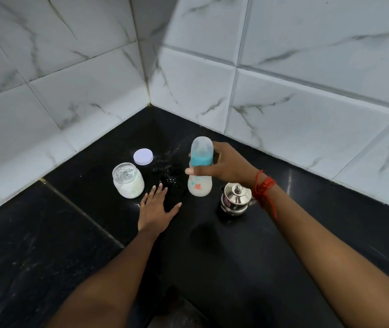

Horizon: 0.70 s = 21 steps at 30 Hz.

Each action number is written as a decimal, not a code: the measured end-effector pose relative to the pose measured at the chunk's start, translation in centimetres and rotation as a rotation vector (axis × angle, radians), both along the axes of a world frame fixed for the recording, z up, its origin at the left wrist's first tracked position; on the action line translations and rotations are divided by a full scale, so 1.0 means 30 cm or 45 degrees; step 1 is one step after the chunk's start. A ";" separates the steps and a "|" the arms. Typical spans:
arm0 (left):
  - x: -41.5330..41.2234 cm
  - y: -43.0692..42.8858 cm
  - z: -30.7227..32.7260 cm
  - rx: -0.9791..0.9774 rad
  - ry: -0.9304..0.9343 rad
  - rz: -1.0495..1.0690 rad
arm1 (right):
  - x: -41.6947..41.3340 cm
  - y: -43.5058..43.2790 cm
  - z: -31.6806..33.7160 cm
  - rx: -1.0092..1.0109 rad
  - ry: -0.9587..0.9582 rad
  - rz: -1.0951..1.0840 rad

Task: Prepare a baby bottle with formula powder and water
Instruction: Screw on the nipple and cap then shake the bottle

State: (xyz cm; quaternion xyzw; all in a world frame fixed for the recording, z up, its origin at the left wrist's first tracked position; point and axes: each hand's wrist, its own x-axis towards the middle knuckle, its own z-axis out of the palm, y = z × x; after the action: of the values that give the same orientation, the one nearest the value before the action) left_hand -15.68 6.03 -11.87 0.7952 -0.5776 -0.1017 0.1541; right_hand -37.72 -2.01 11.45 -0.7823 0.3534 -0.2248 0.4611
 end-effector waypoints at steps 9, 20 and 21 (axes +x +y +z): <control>-0.003 0.006 0.010 -0.001 0.009 -0.009 | 0.082 -0.217 -0.135 -0.338 0.557 -0.163; -0.002 0.008 0.004 -0.019 -0.003 -0.011 | 0.134 -0.252 -0.369 -0.151 0.624 -0.260; -0.002 0.008 0.004 -0.019 -0.003 -0.007 | 0.135 -0.251 -0.378 -0.142 0.623 -0.266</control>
State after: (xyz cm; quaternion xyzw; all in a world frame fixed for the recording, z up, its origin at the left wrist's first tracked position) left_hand -15.74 6.28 -11.74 0.7925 -0.5808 -0.0970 0.1591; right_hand -33.68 -9.55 0.11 -0.7968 0.5202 -0.0947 0.2925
